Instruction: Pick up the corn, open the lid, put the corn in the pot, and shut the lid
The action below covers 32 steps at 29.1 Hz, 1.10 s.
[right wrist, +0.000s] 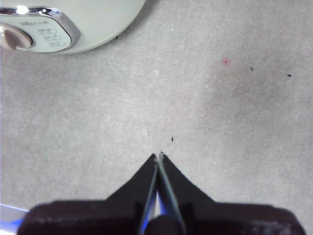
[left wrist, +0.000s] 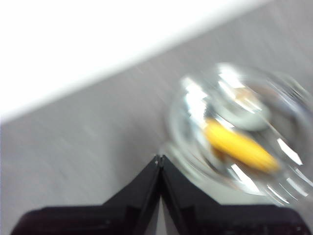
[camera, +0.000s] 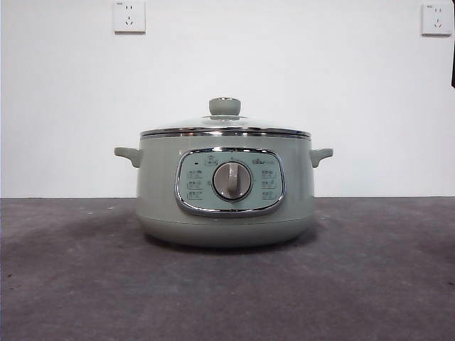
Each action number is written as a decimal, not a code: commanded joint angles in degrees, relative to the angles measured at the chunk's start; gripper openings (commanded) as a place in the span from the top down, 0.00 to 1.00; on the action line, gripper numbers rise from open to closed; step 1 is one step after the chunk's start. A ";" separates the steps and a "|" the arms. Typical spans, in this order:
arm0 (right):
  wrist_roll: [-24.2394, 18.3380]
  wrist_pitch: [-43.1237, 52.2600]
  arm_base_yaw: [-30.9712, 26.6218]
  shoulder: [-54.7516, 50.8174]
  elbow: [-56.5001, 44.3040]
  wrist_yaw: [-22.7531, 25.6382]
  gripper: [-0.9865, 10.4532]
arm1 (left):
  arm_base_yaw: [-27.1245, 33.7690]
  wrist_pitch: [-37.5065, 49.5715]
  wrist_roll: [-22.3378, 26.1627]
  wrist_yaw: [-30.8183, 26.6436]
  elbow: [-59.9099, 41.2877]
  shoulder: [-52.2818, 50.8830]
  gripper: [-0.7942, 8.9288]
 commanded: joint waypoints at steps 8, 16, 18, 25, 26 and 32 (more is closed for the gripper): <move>-0.02 0.37 0.02 -0.04 -0.48 0.24 0.93 | 14.25 37.35 -9.88 0.09 -57.29 -32.48 0.92; 0.00 0.37 0.02 -0.04 -0.48 0.24 0.93 | 19.47 37.40 -9.97 0.11 -67.80 -45.53 0.92; -0.02 0.37 0.02 -0.04 -0.48 0.24 0.93 | 19.52 37.33 -9.97 0.11 -69.40 -47.45 0.92; -0.02 0.37 0.02 -0.04 -0.48 0.26 0.93 | 19.52 35.32 -12.50 0.04 -72.85 -53.59 0.92; -0.02 0.37 0.02 -0.04 -0.48 0.26 0.93 | 19.52 34.18 -12.50 0.07 -72.85 -54.21 0.92; -0.02 0.37 0.02 -0.04 -0.48 0.26 0.93 | 19.52 27.17 -12.44 0.13 -72.85 -58.23 0.92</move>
